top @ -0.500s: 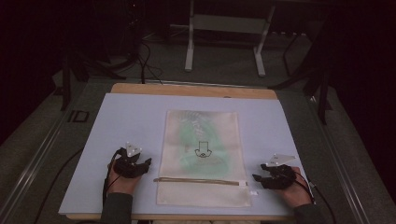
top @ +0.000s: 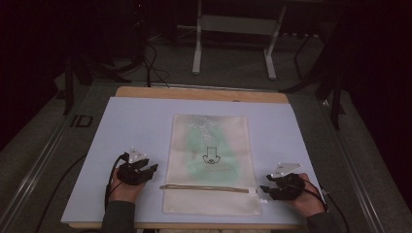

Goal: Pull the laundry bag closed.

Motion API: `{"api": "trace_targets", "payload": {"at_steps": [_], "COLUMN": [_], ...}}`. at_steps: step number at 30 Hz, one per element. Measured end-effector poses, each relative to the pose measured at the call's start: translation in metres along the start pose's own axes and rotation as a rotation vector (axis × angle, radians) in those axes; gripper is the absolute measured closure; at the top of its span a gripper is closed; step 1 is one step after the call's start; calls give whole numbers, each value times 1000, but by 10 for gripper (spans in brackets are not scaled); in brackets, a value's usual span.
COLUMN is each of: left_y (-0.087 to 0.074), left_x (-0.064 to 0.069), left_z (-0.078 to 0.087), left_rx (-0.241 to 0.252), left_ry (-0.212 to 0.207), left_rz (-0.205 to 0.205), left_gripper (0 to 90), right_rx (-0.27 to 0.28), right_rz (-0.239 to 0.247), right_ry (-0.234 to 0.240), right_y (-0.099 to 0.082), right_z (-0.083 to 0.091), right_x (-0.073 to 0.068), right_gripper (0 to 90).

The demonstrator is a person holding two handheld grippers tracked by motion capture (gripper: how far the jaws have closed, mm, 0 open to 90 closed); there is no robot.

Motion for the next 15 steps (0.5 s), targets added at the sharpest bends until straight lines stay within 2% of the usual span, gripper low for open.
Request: {"api": "trace_targets", "payload": {"at_steps": [7,15], "left_y": [0,0], "left_x": [0,1], "left_z": [-1,-2], "left_rx": [-7,-9], "left_ry": [-10,-29], "left_rz": [-8,-17], "left_gripper": [563,567], "right_rx": [-9,-31], "right_rz": [24,83], "right_ry": [5,-2], "right_y": [7,18], "right_z": [5,6], "right_x": [-5,-11], "right_gripper": [535,549]}}
Point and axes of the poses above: each handheld gripper's, and its own axes: z roughly backward along the jaws, y roughly out of its top, x roughly to its right, the point moved 1 cm from there along -z, roughly forward along the jaws, and after that the axes turned 15 degrees about -x, right-handed, at the moved point
